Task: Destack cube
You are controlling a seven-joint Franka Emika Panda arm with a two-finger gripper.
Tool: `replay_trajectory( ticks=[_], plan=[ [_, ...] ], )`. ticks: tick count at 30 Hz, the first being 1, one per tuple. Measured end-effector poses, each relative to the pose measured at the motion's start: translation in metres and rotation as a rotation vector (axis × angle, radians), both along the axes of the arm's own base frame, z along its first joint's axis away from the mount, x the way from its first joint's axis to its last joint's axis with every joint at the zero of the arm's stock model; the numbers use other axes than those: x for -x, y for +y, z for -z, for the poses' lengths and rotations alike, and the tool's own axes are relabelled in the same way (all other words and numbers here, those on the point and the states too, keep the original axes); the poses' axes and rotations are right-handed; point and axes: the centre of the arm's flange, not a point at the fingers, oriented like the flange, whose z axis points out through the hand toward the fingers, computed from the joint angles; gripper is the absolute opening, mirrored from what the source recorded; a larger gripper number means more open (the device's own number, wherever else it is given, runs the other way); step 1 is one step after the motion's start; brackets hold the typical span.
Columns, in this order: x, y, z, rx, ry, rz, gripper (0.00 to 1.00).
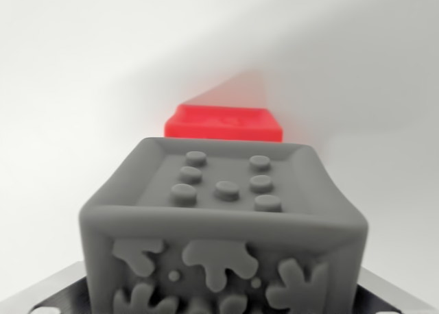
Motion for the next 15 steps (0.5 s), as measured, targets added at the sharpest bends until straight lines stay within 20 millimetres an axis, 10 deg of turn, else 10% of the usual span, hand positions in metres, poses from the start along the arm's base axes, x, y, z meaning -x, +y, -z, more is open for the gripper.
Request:
replay_trajectory(
  ticks=[15],
  plan=[
    [0.000, 0.001, -0.040, 0.000, -0.003, -0.001, 0.00]
  ],
)
